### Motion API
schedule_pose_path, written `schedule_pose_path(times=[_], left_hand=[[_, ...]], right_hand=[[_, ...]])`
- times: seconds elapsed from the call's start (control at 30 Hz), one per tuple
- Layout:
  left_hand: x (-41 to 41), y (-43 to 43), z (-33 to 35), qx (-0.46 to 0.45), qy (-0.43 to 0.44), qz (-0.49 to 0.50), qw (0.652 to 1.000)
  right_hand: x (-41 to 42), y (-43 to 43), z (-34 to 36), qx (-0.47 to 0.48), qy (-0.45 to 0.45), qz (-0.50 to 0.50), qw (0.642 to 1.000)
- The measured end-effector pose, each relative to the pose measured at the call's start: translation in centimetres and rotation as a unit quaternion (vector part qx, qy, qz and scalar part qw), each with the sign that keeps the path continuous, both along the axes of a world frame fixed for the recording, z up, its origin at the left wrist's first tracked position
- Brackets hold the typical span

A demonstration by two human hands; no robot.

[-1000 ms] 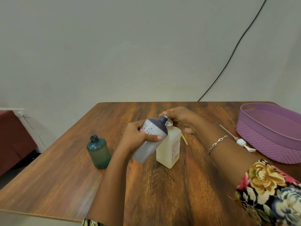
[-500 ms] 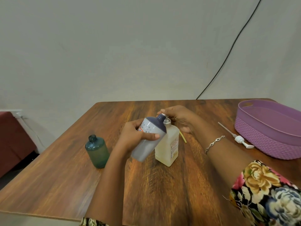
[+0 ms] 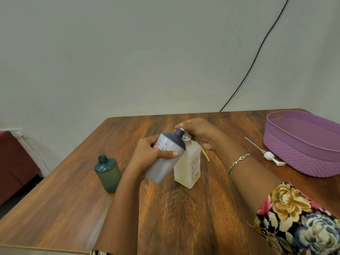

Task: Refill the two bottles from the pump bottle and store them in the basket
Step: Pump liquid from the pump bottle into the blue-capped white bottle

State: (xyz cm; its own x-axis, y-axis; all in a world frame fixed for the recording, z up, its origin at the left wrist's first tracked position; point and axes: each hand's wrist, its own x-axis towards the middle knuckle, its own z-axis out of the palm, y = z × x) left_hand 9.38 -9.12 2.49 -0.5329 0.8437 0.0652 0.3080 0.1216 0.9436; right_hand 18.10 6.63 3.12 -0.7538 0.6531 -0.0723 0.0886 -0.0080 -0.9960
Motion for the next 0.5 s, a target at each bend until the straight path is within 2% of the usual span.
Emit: schedule_pose_path(times=[0.2,0.33,0.5], left_hand=[[-0.1,-0.1,-0.5,0.009,0.02,-0.008,1.0],[0.5,-0.1,-0.7,0.042,0.005,0.015,0.999],[0.7,0.0,-1.6,0.064,0.01,0.045,0.997]], right_hand=[[0.1,-0.6,-0.4,0.01,0.01,-0.01,1.0],[0.0,-1.0,-0.5,0.157,0.051,-0.094,0.982],[1.2,-1.4,-0.9,0.337,0.098,-0.159,0.923]])
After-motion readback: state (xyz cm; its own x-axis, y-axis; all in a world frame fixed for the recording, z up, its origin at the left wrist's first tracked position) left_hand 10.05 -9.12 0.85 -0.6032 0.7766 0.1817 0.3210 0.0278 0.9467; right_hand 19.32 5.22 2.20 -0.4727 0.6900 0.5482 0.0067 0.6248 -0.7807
